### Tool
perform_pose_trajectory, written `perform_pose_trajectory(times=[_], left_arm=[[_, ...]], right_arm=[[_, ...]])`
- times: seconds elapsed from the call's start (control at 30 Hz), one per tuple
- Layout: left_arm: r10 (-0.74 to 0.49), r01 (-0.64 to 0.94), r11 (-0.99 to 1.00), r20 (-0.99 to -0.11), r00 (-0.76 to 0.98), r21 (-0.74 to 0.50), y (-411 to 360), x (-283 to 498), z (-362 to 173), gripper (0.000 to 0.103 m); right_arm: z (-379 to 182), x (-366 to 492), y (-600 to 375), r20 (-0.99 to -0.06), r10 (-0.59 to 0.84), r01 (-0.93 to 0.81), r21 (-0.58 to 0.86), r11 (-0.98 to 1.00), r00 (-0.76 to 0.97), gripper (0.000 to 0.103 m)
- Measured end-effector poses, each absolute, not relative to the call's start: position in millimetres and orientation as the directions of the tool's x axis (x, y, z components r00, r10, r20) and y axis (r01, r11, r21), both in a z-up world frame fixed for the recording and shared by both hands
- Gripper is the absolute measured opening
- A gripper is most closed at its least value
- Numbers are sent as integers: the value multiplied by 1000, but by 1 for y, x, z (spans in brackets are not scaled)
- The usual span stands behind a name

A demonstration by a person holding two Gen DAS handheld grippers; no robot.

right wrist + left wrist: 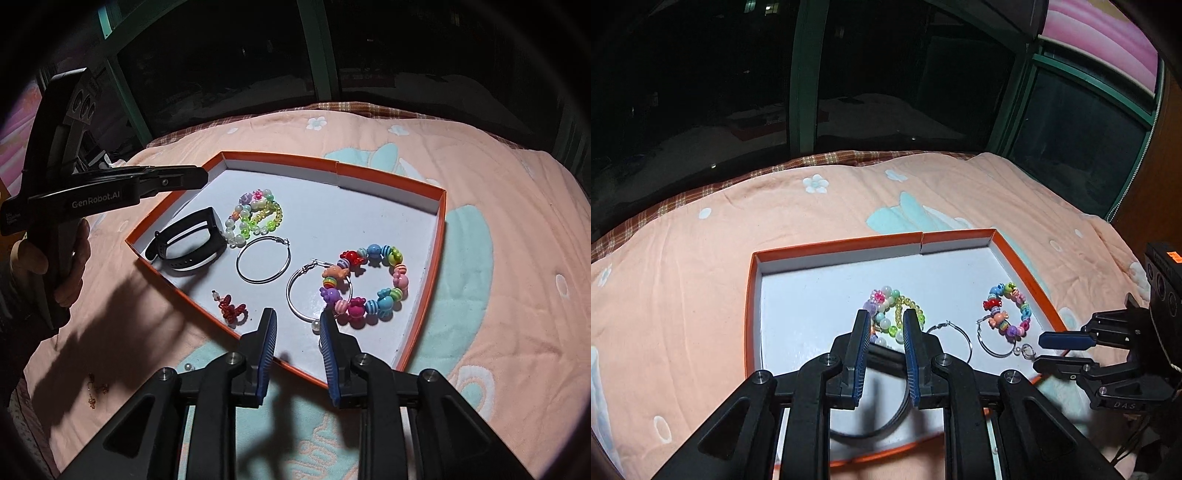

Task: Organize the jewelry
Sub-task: 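Open the left gripper to drop the bracelet in the tray, then move the left gripper to the rose-gold chain necklace while the right grasps a pearl stud earring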

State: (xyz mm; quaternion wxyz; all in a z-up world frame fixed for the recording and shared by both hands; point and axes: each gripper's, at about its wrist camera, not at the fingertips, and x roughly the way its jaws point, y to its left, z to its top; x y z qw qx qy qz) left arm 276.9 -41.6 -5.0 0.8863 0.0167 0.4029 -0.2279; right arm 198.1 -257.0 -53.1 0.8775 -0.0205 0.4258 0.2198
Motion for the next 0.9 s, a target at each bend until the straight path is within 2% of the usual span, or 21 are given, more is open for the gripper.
perform_pose_trajectory(times=[0.03, 0.1, 0.13, 0.43, 0.9], left_arm=[[-389, 412, 898, -721, 574, -156, -39, 269, -4, 39], [-381, 399, 904, -712, 590, -154, -32, 251, 1, 60], [-375, 393, 908, -706, 601, -148, -28, 241, 3, 63], [-354, 341, 925, -713, 605, -170, 8, 151, 3, 63], [-352, 336, 922, -776, 523, -191, 12, 58, -45, 63]], right_arm=[[-51, 195, -256, -753, 369, -404, 150, 902, 545, 32], [-48, 187, -254, -749, 373, -409, 149, 900, 548, 38], [-46, 184, -253, -748, 372, -411, 145, 900, 550, 40], [-42, 150, -237, -747, 387, -437, 143, 888, 541, 41], [-62, 116, -216, -776, 394, -466, 148, 873, 492, 41]])
